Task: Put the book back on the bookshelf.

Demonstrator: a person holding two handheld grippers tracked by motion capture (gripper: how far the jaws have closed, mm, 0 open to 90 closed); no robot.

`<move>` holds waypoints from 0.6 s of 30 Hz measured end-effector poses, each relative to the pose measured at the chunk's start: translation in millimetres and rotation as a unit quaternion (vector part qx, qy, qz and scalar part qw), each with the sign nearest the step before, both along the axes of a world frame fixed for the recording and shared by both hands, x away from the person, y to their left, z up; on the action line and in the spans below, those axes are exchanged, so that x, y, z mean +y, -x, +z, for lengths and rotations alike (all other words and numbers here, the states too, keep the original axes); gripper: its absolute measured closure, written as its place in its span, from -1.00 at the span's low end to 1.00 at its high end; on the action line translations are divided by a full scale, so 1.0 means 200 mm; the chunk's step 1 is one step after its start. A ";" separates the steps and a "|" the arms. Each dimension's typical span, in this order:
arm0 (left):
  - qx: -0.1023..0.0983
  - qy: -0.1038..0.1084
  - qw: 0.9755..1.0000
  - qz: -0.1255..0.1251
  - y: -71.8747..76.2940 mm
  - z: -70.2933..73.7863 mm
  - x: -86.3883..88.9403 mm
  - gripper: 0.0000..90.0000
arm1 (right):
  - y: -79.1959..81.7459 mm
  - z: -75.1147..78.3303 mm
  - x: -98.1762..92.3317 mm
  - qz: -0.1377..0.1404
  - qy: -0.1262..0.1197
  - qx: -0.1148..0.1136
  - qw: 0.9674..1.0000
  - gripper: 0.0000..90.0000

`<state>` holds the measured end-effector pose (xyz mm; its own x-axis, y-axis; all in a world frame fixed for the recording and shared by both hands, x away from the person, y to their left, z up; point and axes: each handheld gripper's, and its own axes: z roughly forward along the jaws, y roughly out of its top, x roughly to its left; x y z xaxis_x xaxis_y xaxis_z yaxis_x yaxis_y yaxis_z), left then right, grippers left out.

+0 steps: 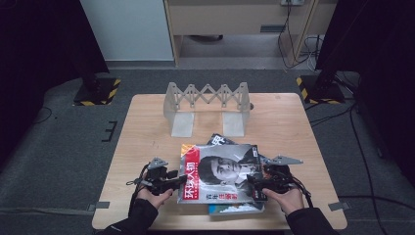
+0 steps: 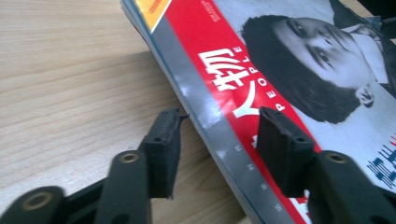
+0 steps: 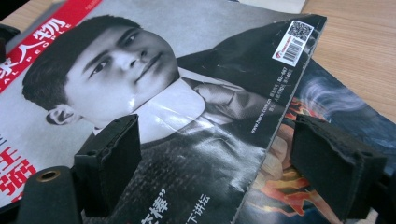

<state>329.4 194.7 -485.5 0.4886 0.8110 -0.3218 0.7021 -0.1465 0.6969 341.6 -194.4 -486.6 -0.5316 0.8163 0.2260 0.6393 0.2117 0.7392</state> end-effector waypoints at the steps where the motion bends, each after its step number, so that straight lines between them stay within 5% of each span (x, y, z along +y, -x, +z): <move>1: 0.002 0.000 1.000 -0.003 0.00 0.00 0.00 0.17 | 0.00 0.00 0.00 0.000 -0.002 -0.001 1.000 -0.64; 18: -0.003 0.000 1.000 0.006 -0.04 0.00 0.00 0.48 | -0.01 -0.01 0.02 0.004 -0.022 0.000 1.000 -0.64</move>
<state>337.1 195.4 -485.2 0.4803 0.8171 -0.3189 0.6996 -0.1376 0.7011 343.0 -191.0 -488.0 -0.5386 0.8011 0.2610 0.6375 0.1849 0.7479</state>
